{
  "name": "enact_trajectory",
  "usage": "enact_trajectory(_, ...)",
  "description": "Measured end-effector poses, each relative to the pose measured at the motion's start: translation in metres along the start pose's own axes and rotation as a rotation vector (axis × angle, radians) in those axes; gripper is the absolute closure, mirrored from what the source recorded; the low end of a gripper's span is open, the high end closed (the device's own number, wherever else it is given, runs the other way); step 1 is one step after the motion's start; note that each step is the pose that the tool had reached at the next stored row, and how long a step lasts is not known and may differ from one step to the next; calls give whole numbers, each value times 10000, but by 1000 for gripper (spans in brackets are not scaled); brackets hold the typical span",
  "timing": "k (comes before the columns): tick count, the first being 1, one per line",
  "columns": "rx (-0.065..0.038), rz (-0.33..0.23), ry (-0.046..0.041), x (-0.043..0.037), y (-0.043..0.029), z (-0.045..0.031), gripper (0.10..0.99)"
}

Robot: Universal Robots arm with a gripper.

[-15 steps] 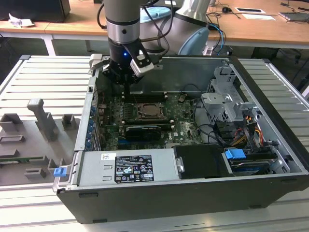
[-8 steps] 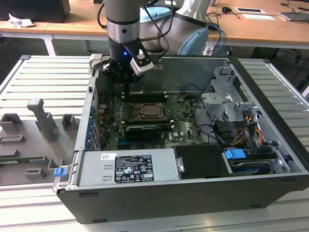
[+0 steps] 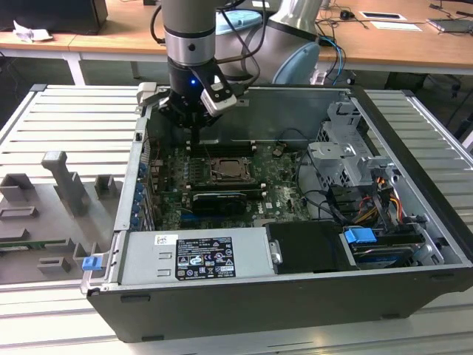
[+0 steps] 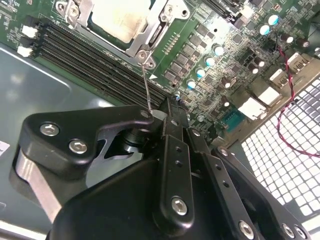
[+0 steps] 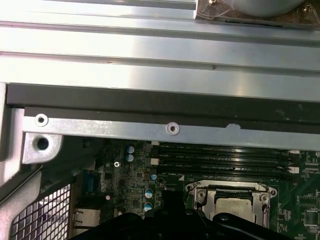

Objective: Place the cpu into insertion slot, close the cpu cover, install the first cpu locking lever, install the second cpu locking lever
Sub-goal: 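Install the first cpu locking lever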

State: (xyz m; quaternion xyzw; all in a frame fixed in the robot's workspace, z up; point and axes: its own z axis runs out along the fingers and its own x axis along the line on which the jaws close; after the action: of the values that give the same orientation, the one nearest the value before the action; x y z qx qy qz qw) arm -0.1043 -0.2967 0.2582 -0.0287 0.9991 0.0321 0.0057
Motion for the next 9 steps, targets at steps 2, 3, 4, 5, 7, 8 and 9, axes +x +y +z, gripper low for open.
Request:
enact_trajectory(2, 0, 0, 0, -20, -1, 0, 980)
enact_trajectory(3, 0, -1, 0, -30, -2, 0, 980)
enact_trajectory(4, 0, 0, 0, -37, -2, 0, 980)
enact_trajectory(5, 0, 0, 0, -49, -3, 1, 980)
enact_trajectory(7, -1, -1, 0, -67, -4, 1, 980)
enact_trajectory(8, 0, 0, 0, -79, -4, 1, 980)
enact_trajectory(9, 0, -1, 1, -98, -6, 1, 980)
